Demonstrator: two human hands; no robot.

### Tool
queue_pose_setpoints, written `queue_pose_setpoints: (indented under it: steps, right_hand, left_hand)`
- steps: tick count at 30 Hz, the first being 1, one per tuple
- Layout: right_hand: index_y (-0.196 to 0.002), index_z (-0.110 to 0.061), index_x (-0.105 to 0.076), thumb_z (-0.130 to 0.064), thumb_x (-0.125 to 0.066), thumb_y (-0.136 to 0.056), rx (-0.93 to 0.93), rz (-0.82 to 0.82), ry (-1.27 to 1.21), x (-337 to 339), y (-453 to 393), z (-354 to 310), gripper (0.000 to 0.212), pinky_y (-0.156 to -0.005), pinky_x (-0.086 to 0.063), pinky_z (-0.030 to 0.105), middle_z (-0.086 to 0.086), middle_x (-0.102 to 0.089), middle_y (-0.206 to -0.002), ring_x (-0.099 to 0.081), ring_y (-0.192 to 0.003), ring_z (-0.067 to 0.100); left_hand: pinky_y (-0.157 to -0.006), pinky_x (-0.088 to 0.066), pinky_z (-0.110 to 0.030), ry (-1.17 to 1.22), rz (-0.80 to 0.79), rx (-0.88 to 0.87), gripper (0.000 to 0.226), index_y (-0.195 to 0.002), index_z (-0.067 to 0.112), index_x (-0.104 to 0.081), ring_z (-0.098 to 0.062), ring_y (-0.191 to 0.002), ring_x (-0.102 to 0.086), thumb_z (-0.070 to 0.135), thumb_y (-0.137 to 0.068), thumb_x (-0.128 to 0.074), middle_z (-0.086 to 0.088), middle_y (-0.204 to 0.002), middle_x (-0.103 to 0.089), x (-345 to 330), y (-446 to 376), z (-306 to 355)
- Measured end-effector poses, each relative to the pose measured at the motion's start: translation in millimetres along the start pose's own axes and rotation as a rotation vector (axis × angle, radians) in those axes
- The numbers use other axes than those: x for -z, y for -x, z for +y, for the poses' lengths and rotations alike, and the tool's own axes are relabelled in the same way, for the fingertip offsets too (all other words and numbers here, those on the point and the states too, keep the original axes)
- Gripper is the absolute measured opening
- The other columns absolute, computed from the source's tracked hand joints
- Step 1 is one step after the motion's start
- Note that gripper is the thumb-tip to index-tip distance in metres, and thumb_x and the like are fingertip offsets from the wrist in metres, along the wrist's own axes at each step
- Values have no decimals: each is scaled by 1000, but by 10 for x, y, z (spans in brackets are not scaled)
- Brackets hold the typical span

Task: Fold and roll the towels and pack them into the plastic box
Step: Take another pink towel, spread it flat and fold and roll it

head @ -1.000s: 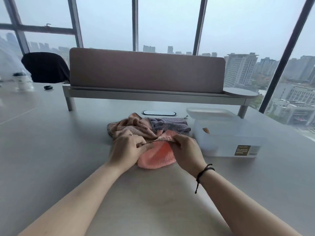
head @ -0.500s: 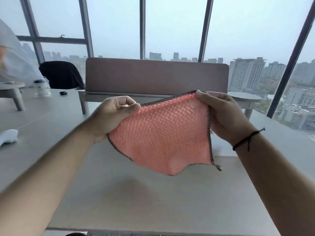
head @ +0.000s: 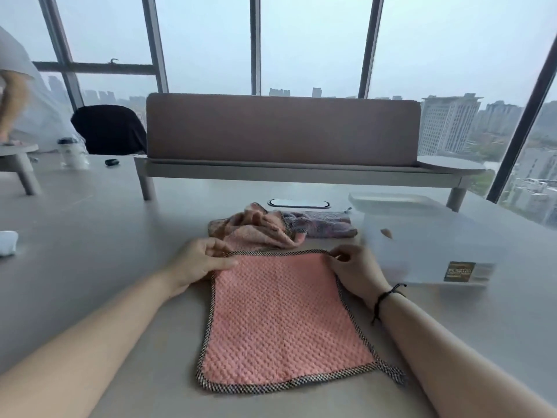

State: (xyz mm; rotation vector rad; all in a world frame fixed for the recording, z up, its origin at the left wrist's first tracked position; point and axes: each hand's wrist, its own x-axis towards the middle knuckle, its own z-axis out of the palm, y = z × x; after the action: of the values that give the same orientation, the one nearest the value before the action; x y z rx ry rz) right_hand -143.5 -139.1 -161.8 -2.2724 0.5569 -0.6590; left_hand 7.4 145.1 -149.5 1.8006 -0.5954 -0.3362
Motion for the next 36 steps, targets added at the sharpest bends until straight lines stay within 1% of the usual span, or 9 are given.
queue_pose_setpoints:
  steps: [3,8,12,15,19,21,25,29,36]
  right_hand:
    - [-71,-28,-71,-34,-77,-80,49,-5,53,-10,-102,16,12,-60,-43,25,-11,-60,-59,-55,-59,8]
    - [-75,-21,-74,-27,-79,-80,50,-13,-118,2,-164,74,10,-47,-28,20,-9,-43,-50,-35,-44,4]
    - [-84,-10,-73,-11,-75,-84,26,-71,-325,52,-111,10,2,-43,-30,15,1,-57,-51,-37,-38,3]
    - [-86,-5,-72,-8,-71,-86,-83,-191,-474,170,-51,-62,4,-38,-26,18,14,-72,-70,-36,-39,11]
    - [-80,-5,-72,-36,-71,-85,-80,-366,-385,318,15,-103,31,-41,-24,18,8,-78,-84,-36,-43,16]
    - [-78,2,-70,-37,-72,-84,-74,-372,-351,344,26,-90,39,-40,-24,18,8,-77,-77,-35,-43,16]
    - [-70,-4,-72,-25,-86,-71,-48,-393,-211,326,30,-48,25,-41,-27,19,-3,-60,-51,-38,-42,8]
    - [-68,-12,-72,-22,-90,-67,17,-382,-85,280,16,-12,20,-48,-37,18,-2,-66,-55,-49,-47,5]
    - [-71,-13,-72,-22,-87,-71,91,-388,-25,253,1,2,18,-45,-34,17,-2,-61,-54,-44,-43,6]
  left_hand:
    - [-77,-46,-25,-80,38,-97,28,-88,7,-72,-14,-80,-63,10,-67,-89,-4,-82,-72,40,-123,-65]
    - [-70,-51,-16,60,96,-123,20,-72,17,-76,-8,-71,-64,-1,-69,-83,4,-72,-72,52,-275,-85]
    - [-36,-28,-15,204,47,-73,18,-74,11,-74,-6,-39,-43,-6,-74,-75,-7,-63,-63,74,-240,-62]
    - [-35,-24,-16,180,-60,-18,11,-73,13,-76,-8,-34,-40,7,-67,-83,-10,-56,-55,177,-182,-36]
    - [-46,-52,-21,237,-265,26,56,-83,9,-78,-18,-54,-66,35,-38,-101,-16,-71,-70,332,-101,-14]
    - [-49,-56,-24,230,-321,37,62,-86,11,-79,-23,-60,-71,41,-36,-100,-18,-78,-73,355,-71,5]
    - [-46,-56,-24,136,-361,66,66,-91,10,-78,-24,-61,-72,40,-36,-100,-18,-79,-74,337,-23,54]
    - [-49,-56,-22,-7,-381,39,66,-87,10,-77,-22,-62,-72,40,-34,-100,-16,-78,-75,301,2,57]
    - [-44,-50,-20,-118,-394,-11,63,-82,11,-77,-11,-51,-62,47,-35,-98,-12,-71,-72,263,22,60]
